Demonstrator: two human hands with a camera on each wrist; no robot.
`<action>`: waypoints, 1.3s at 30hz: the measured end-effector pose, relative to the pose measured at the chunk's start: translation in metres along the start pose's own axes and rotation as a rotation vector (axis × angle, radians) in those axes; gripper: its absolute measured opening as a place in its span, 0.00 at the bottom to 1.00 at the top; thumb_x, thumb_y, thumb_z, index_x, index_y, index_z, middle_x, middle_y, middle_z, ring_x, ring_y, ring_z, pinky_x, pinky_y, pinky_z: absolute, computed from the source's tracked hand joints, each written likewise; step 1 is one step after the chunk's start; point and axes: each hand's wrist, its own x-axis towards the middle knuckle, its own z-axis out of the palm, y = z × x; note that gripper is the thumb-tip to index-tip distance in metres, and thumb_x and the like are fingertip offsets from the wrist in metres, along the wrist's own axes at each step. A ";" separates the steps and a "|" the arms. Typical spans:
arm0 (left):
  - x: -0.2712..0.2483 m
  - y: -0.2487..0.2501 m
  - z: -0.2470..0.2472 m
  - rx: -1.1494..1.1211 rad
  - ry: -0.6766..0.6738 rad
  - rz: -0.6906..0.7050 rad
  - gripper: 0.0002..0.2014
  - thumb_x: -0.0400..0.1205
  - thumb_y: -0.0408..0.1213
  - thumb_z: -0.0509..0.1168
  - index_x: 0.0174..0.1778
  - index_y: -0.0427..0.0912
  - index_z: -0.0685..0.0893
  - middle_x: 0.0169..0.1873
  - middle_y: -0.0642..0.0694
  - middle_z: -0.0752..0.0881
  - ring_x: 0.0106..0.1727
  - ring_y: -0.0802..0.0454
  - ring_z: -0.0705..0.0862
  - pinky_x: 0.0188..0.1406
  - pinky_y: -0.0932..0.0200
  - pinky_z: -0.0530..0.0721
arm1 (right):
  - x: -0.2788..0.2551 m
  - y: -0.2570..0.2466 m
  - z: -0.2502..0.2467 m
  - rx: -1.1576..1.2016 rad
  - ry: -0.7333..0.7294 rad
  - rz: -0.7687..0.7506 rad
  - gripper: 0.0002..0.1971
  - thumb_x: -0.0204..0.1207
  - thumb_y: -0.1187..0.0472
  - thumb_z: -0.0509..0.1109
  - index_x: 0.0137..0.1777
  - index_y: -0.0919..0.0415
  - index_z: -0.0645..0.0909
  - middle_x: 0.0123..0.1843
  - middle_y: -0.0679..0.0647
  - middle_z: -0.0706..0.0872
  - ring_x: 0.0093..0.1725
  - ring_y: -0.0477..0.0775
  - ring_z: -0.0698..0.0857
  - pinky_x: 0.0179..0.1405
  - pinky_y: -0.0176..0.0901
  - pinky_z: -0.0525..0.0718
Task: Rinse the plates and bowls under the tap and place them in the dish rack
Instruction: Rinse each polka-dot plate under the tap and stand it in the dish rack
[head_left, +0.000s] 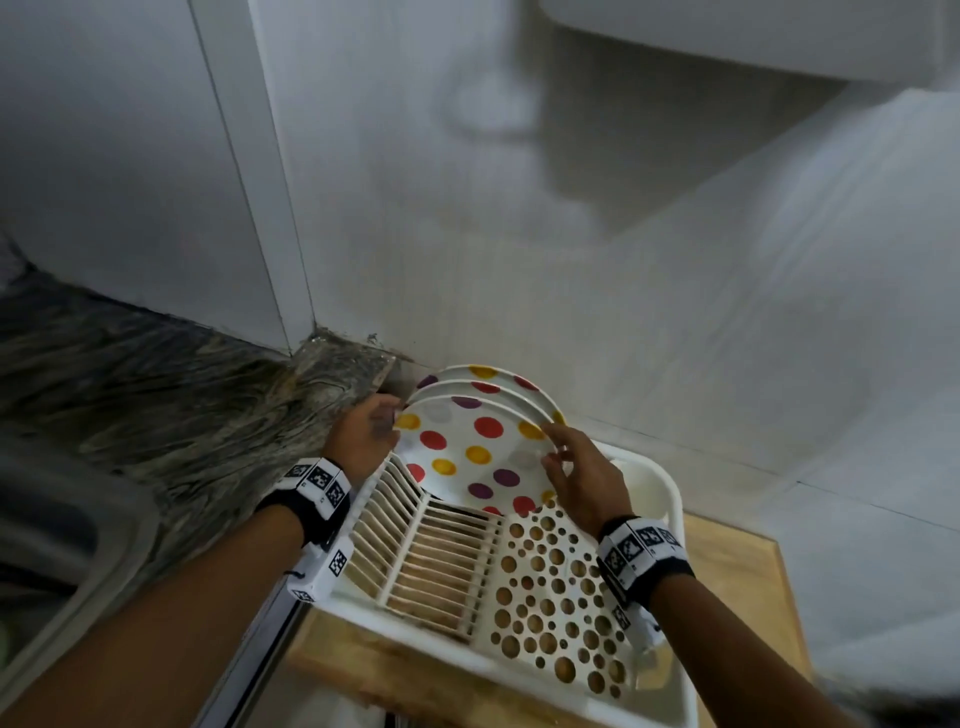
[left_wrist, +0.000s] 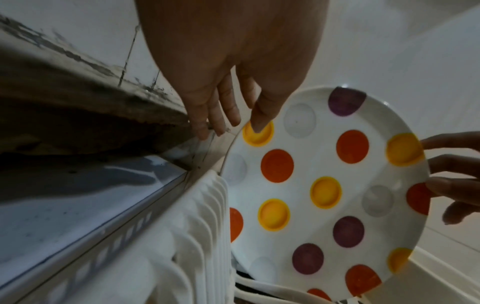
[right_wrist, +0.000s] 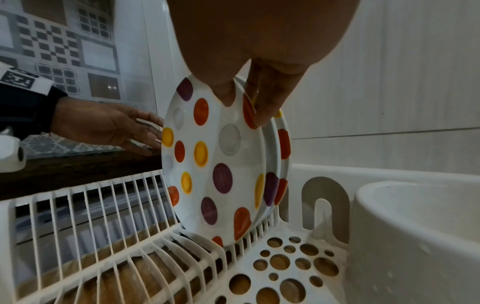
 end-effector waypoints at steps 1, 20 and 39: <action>-0.003 0.004 -0.004 0.088 0.018 -0.005 0.18 0.77 0.25 0.67 0.54 0.52 0.80 0.40 0.63 0.81 0.44 0.78 0.80 0.45 0.78 0.77 | -0.001 -0.002 -0.002 -0.006 0.018 -0.010 0.16 0.81 0.52 0.64 0.68 0.40 0.69 0.64 0.46 0.82 0.56 0.47 0.84 0.53 0.50 0.87; -0.201 -0.045 -0.282 -0.033 0.447 -0.182 0.14 0.77 0.24 0.66 0.49 0.48 0.86 0.35 0.59 0.85 0.37 0.69 0.85 0.40 0.78 0.80 | 0.023 -0.307 0.132 0.462 -0.271 -0.531 0.19 0.74 0.66 0.74 0.56 0.43 0.76 0.47 0.50 0.86 0.48 0.48 0.87 0.54 0.48 0.85; -0.300 -0.150 -0.492 -0.008 0.967 -0.427 0.15 0.72 0.26 0.71 0.46 0.51 0.91 0.45 0.56 0.91 0.53 0.52 0.87 0.61 0.52 0.82 | 0.053 -0.576 0.361 0.562 -0.923 -0.699 0.17 0.73 0.76 0.71 0.57 0.57 0.81 0.44 0.44 0.80 0.45 0.42 0.81 0.42 0.30 0.81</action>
